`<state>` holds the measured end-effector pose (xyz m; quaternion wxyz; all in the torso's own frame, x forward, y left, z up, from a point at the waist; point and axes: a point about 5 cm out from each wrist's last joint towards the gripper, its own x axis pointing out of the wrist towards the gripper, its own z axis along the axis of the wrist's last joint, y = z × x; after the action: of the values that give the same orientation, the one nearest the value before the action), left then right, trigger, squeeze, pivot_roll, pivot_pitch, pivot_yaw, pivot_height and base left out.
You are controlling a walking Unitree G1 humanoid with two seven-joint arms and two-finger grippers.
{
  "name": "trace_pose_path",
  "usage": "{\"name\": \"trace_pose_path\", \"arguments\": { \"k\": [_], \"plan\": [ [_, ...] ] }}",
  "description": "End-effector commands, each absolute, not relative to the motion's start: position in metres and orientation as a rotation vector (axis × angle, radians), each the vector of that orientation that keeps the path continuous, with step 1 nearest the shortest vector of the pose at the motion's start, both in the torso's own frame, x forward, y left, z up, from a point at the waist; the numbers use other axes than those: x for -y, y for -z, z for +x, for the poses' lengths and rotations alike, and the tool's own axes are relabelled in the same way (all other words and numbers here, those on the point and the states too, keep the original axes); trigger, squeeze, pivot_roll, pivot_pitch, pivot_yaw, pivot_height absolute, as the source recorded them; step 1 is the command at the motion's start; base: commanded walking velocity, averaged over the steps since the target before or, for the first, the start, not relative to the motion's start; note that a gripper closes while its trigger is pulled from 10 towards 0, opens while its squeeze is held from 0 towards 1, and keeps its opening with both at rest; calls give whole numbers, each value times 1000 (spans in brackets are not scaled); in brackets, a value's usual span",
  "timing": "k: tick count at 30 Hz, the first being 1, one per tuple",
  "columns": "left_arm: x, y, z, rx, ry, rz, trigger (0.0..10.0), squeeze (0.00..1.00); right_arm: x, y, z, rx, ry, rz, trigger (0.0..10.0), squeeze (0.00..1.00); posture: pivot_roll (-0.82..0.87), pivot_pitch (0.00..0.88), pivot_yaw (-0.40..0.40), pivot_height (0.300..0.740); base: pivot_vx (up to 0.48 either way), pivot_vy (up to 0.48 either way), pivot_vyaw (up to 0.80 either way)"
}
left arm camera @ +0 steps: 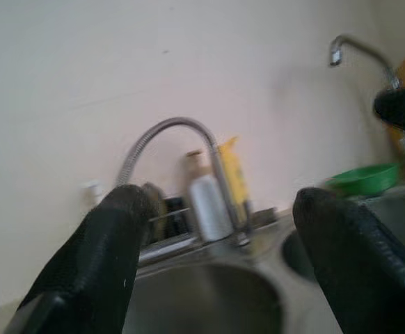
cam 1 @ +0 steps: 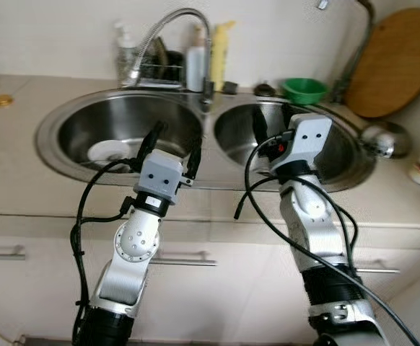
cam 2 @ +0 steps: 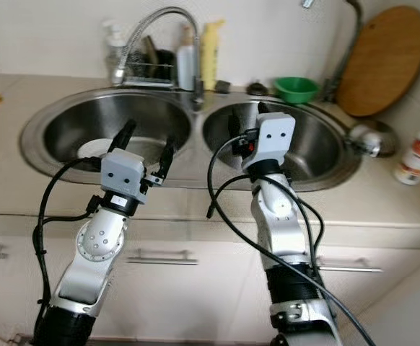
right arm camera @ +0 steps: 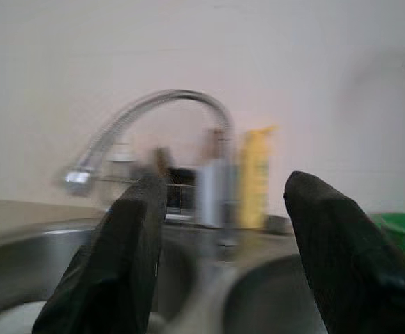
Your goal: Kitchen organization
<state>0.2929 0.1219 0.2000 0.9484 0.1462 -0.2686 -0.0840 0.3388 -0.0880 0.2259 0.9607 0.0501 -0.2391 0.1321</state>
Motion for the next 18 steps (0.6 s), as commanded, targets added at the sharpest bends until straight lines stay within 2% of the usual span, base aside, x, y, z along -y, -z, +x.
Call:
{"name": "trace_pose_path", "arguments": {
  "k": [1, 18],
  "plan": [
    [-114, -204, 290, 575, 201, 284, 10000, 0, 99, -231, 339, 504, -231, 80, 10000, 0, 35, 0, -46, 740, 0, 480, 0],
    [-112, -201, 285, 571, 216, 283, 10000, 0, 111, -214, 330, 480, -184, -37, 10000, 0, 30, 0, -48, 740, 0, 480, 0]
  ]
}}
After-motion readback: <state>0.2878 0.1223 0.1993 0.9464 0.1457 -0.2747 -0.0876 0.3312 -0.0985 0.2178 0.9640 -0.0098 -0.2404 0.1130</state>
